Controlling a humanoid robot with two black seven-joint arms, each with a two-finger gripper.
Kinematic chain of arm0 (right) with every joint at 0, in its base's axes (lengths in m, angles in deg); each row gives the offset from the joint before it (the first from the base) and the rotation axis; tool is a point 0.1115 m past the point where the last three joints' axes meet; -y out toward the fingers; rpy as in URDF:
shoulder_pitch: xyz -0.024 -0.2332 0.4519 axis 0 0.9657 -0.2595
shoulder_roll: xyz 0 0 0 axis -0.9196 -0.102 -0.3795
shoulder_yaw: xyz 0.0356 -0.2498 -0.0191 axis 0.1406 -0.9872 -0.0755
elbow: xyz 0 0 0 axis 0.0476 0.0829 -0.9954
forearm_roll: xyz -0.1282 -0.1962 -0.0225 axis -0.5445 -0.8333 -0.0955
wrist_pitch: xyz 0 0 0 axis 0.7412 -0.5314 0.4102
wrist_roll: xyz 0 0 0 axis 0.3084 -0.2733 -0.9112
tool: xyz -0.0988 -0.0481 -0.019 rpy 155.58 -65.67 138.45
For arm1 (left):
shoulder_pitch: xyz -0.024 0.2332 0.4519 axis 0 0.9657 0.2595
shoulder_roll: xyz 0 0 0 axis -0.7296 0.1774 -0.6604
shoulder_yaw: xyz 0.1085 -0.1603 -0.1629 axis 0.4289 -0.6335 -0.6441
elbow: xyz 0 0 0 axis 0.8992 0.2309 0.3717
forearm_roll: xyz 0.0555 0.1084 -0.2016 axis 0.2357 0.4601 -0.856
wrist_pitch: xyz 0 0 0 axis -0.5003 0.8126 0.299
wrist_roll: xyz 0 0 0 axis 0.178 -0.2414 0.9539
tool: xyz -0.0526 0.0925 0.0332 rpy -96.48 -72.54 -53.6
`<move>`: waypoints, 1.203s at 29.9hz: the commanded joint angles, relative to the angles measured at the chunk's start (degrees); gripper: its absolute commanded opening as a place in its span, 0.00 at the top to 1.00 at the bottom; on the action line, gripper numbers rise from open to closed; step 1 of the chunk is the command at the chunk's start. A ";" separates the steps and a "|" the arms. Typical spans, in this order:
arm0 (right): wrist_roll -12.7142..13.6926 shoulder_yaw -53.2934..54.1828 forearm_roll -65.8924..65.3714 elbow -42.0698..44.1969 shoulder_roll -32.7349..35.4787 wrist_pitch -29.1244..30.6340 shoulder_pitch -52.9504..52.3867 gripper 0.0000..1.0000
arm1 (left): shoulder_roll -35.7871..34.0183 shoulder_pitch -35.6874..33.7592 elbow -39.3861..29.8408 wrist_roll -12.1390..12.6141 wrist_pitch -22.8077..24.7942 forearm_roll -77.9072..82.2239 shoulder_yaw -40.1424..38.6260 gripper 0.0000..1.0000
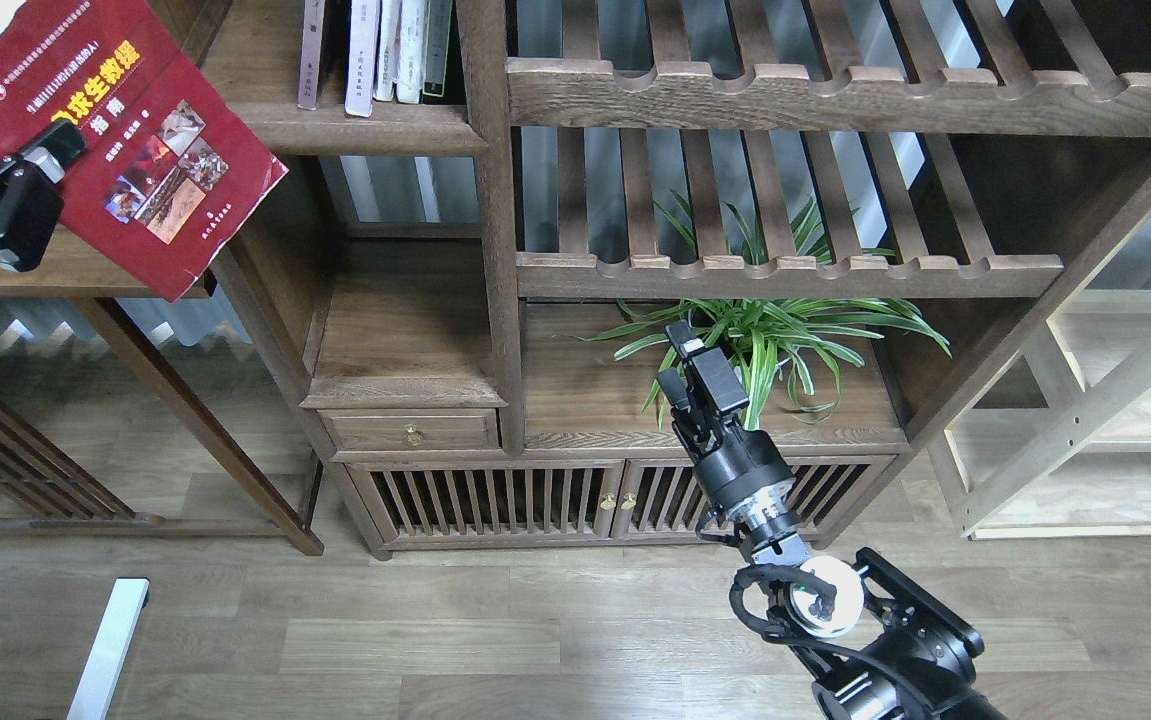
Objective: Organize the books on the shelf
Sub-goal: 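Raise the red book with the left gripper toward the top shelf, then push the red book onto the top shelf beside the white books with the left gripper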
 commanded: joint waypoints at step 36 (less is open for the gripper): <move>0.06 0.00 -0.04 -2.21 0.00 0.00 0.65 0.01 | -7.01 -12.15 6.37 0.00 -9.10 -8.79 7.25 0.97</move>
